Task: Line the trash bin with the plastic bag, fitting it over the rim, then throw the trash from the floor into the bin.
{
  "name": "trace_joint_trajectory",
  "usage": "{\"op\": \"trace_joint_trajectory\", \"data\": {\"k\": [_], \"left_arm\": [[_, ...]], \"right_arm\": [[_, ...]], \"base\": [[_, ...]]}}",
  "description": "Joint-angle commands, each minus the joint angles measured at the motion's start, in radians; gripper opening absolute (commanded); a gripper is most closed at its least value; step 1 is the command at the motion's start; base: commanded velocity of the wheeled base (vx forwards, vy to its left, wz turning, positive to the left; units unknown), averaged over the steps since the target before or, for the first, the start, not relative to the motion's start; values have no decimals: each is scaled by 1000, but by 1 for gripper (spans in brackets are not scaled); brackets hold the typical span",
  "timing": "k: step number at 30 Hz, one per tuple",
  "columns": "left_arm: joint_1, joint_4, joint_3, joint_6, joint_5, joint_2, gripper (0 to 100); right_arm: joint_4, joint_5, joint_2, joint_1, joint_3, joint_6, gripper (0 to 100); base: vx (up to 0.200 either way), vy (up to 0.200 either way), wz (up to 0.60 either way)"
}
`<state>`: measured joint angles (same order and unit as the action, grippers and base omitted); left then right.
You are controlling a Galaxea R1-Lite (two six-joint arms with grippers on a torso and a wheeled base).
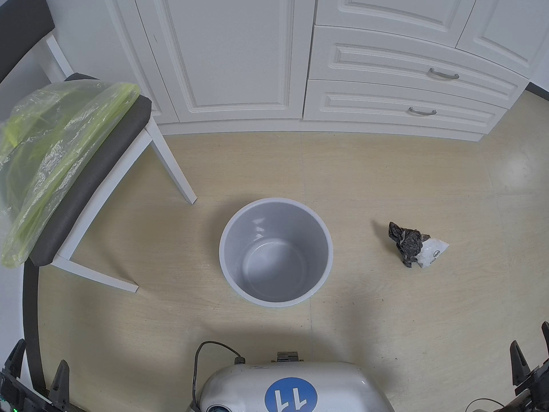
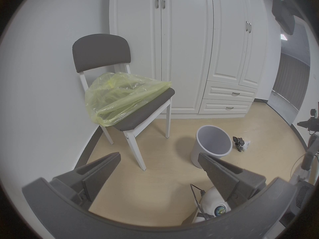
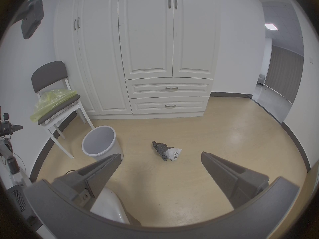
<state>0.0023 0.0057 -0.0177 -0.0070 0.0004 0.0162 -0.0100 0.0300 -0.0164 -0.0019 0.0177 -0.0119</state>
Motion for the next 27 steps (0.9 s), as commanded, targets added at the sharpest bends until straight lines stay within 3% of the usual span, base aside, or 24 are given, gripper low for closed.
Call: {"op": "trace_joint_trajectory", "data": {"k": [1,7,9,11,14,17,18,19,22,24,27], "left_arm": [[1,0,16,7,-3,-16,100],[1,-10,16,15,-8,-16,100],[1,-12,16,21,-11,-16,100],[1,-15,16,24,-13,-16,100],[2,-15,16,24,-13,-16,100],[-5,-144,-119,-65,-53,-10,100],[-27,-191,-265,-211,-148,53,100],[-45,-199,-340,-245,-181,99,100],[-67,-124,-507,-192,-178,237,100],[-61,-78,-544,-148,-168,331,100],[8,-20,-633,-1,23,639,100]], "right_arm": [[1,1,16,2,-16,-14,100],[-70,-22,15,0,21,-14,100],[-123,-68,15,2,58,-8,100],[-143,-217,-27,-15,111,30,100],[-120,-263,-105,-55,159,63,100],[-119,-271,-274,-95,243,41,100],[-122,-269,-376,-93,304,-3,100],[-122,-269,-436,-93,343,-26,100],[-128,-260,-591,-86,441,-42,100],[-133,-259,-645,-84,481,-43,100],[-151,-223,-761,-81,555,-43,100]], "base": [[0,0,0],[0,0,0],[0,0,0],[0,0,0],[0,0,0],[0,0,0],[0,0,0],[0,0,0],[0,0,0],[0,0,0],[0,0,0]]}}
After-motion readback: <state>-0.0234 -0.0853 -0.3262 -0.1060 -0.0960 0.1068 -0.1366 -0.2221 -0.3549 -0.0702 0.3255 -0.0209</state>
